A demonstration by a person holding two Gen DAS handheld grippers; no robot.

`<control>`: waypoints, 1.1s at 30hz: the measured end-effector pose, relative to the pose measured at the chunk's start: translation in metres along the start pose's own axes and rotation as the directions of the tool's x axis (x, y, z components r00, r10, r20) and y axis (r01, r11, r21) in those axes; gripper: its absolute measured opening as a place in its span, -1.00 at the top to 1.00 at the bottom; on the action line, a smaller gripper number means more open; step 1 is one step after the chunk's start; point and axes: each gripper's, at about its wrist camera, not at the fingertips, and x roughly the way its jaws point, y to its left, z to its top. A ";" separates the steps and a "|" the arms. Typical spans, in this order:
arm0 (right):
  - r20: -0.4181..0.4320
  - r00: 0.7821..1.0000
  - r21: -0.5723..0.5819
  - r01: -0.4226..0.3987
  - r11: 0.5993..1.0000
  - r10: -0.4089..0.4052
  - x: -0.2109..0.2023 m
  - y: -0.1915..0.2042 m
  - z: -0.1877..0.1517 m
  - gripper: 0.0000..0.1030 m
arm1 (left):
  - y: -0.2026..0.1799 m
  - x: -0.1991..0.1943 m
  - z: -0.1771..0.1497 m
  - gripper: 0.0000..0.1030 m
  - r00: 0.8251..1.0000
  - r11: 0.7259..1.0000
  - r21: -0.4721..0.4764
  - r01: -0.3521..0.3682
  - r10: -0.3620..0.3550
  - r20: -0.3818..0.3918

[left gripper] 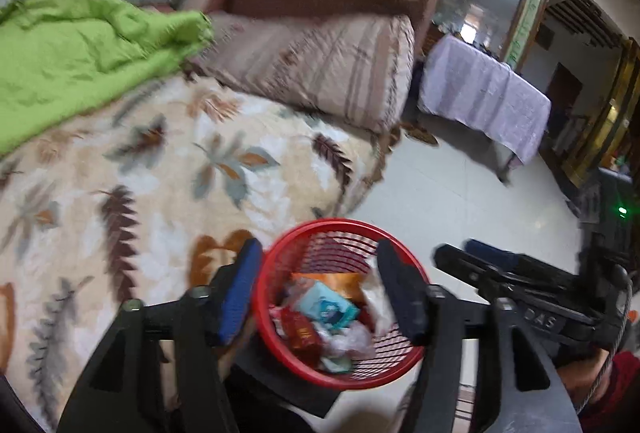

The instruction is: Collect trash

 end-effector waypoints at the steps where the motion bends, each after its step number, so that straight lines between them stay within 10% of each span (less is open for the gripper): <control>1: 0.027 0.998 -0.023 0.055 0.998 -0.055 -0.008 0.007 -0.004 -0.50 | 0.003 -0.008 -0.002 -0.37 0.999 1.000 0.000 -0.029 0.029 0.017; 8: 0.107 0.973 -0.100 0.213 0.972 -0.202 -0.044 0.040 -0.031 -0.67 | 0.022 -0.081 -0.032 -0.89 0.956 0.970 -0.010 -0.243 0.242 0.166; 24: 0.173 0.963 -0.217 0.242 0.946 -0.206 -0.069 0.076 -0.053 -0.71 | 0.036 -0.120 -0.076 -0.99 0.793 0.813 -0.052 -0.580 0.578 0.193; 33: 0.162 0.965 -0.219 0.239 0.946 -0.206 -0.067 0.077 -0.054 -0.71 | 0.033 -0.116 -0.078 -0.99 0.832 0.848 -0.043 -0.528 0.527 0.175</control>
